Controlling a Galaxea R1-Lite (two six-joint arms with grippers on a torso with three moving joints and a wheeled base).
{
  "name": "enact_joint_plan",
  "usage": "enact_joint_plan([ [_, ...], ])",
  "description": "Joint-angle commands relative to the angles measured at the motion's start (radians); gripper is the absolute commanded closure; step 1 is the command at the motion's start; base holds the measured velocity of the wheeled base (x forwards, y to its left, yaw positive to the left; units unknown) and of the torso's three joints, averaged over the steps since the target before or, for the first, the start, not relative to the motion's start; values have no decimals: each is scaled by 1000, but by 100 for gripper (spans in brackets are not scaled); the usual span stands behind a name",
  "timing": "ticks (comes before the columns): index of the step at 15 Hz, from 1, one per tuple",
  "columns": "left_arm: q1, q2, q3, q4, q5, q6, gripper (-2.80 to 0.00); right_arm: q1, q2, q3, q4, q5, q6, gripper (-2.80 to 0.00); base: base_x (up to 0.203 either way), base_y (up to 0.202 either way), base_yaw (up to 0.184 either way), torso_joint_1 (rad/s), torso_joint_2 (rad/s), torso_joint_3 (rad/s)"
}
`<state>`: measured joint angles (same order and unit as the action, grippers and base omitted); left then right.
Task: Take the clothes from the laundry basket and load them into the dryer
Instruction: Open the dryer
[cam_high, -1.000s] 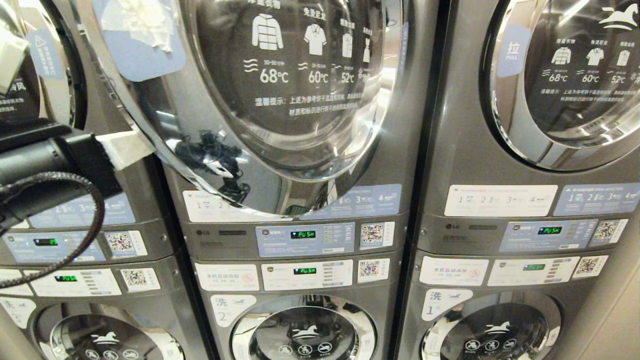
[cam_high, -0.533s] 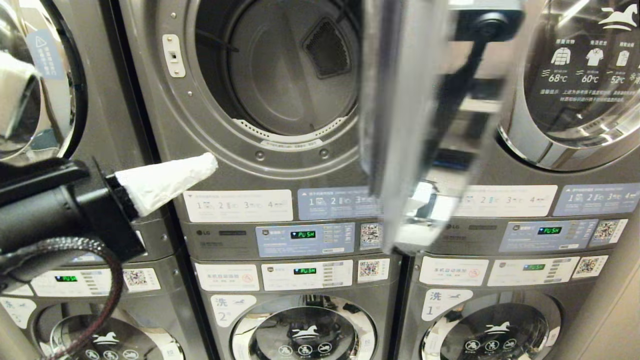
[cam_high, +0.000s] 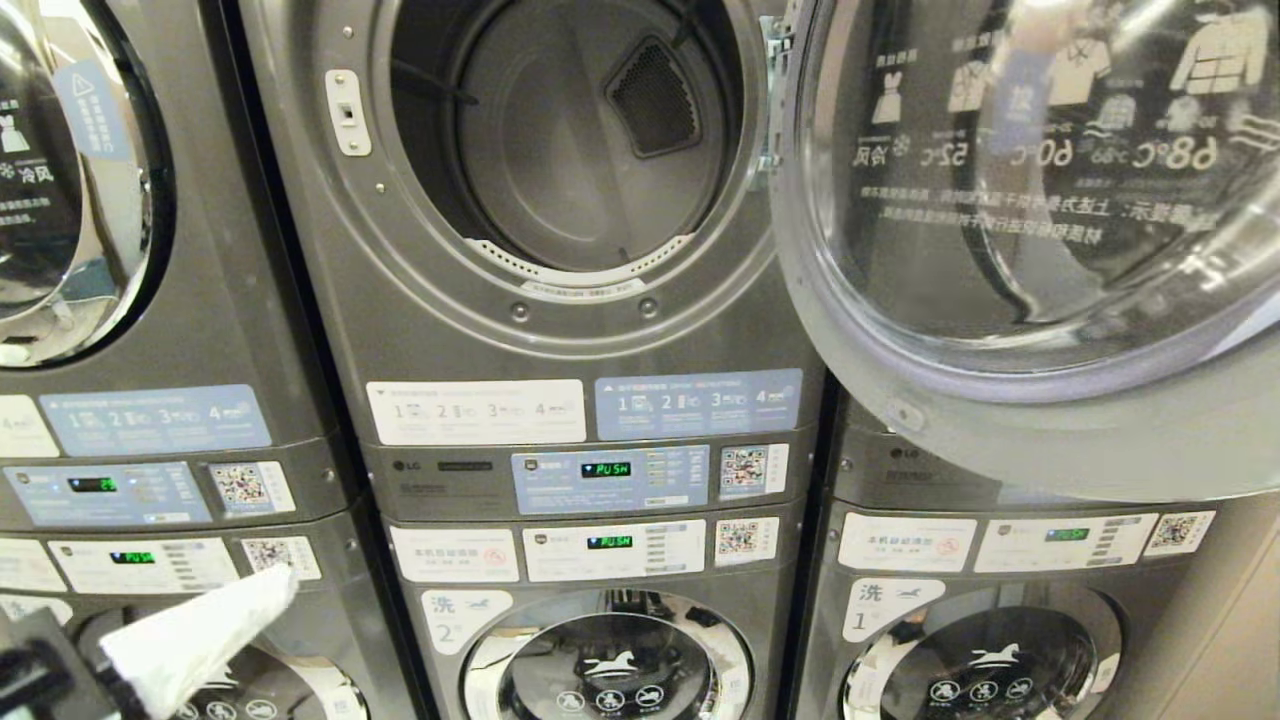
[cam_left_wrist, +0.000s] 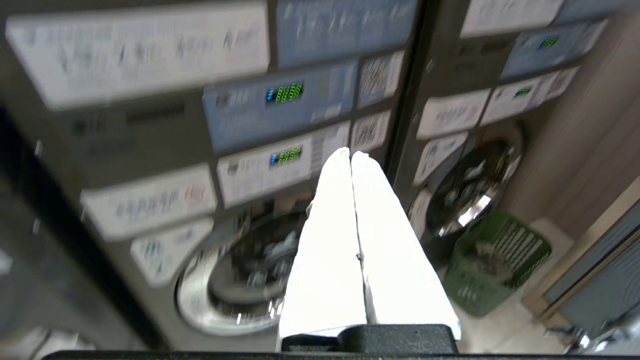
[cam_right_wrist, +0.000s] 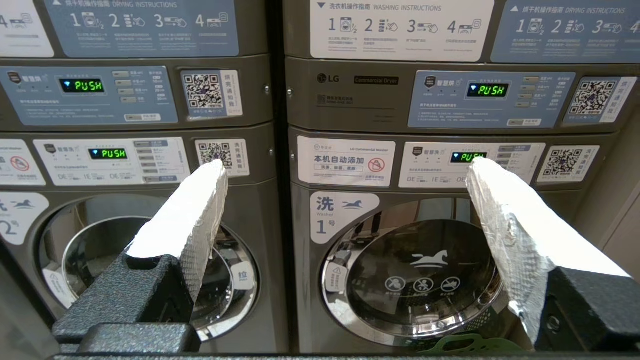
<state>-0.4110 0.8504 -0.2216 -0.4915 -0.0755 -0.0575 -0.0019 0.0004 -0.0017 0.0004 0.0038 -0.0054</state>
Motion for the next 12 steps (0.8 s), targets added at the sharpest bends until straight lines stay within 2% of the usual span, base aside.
enact_joint_plan([
  [1,6,-105,102,15,12,-4,0,-1,-2,0,0,1,1,-280,0,0,0,0,0,0],
  [6,7,-306,211,328,15,-26,0,-1,-2,0,1,0,-2,-280,0,0,0,0,0,0],
  [7,6,-359,208,441,21,-41,0,0,-2,0,1,-1,-1,-280,0,0,0,0,0,0],
  [8,6,-391,195,524,47,-84,0,0,-2,0,1,1,-1,-280,0,0,0,0,0,0],
  [9,13,-396,189,546,86,-110,0,-1,-2,0,1,1,-1,-280,0,0,0,0,0,0],
  [12,132,-377,188,549,85,-109,0,-1,-2,-3,4,-1,-4,-280,0,0,0,0,0,0],
])
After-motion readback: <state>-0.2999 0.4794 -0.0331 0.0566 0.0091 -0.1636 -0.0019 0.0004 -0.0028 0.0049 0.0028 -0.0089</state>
